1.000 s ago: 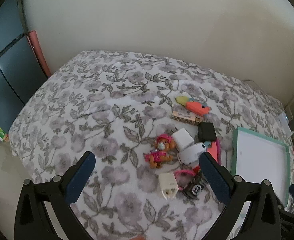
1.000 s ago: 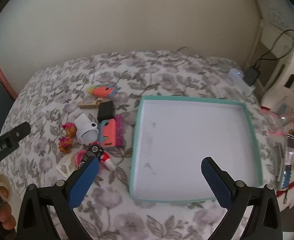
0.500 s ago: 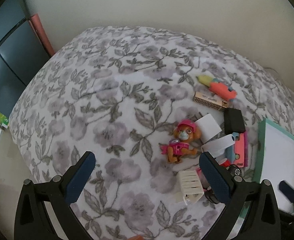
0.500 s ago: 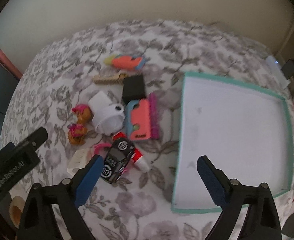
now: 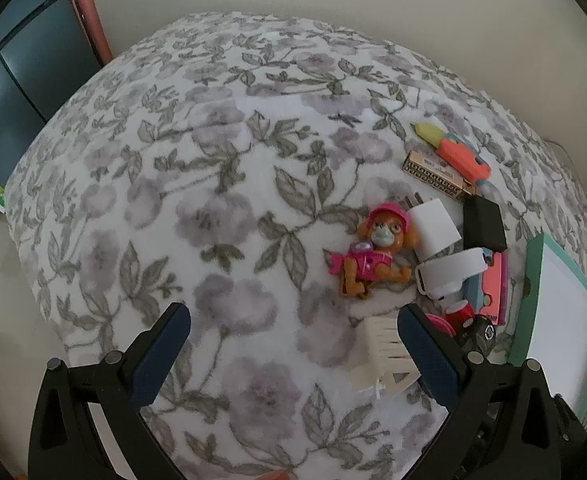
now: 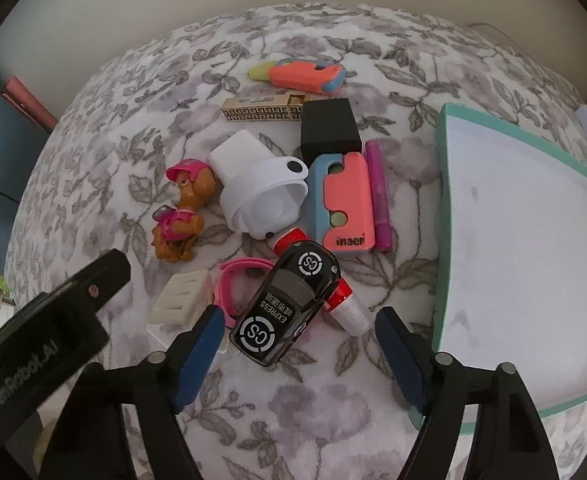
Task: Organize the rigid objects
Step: 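Reach both tools toward the toy pile, right toward the black car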
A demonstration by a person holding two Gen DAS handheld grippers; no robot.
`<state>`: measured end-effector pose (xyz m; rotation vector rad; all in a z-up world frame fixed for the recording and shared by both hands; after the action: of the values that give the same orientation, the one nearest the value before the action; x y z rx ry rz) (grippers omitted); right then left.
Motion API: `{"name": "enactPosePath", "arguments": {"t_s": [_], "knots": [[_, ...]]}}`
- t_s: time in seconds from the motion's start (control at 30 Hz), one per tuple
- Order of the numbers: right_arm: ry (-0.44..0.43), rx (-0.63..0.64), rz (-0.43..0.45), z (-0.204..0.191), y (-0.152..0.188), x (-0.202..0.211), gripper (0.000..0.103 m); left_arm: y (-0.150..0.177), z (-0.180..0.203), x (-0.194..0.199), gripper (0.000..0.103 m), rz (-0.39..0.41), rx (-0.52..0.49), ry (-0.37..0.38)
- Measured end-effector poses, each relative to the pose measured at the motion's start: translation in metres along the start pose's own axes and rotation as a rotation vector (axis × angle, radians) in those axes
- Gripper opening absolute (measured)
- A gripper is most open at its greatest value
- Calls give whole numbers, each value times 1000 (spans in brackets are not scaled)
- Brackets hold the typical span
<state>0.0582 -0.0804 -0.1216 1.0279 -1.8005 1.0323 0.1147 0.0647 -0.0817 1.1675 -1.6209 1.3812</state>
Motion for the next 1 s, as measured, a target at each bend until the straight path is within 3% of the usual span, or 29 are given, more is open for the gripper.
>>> {"name": "enactPosePath", "arguments": {"t_s": [0.13,0.37,0.63,0.83,1.0], "knots": [[-50,-22,8,3,0,-2,71,5,5,-2,103,-15,3,21],[-138,-61,17,7,1,-2,47,13,13,-6,103,-50,24,87],[-186,-106,14,18,7,4,36,21,14,-8,102,-77,39,120],[-174,-145,1,31,11,9,35,28,20,-8,98,-86,25,131],[-140,-160,2,43,13,15,34,34,26,-10,88,-96,0,118]]}}
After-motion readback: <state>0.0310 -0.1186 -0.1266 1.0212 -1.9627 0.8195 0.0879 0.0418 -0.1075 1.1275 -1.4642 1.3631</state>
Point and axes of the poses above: each gripper's, at about its wrist camera, not at the fingertips, and x roughly against the way its jaws point, z to its right, y to its underside, the point moved 3 cm from there along -x, roughly the way its jaws point, and after that the axes turned 12 degrees about -y, right-handed, at the moved point
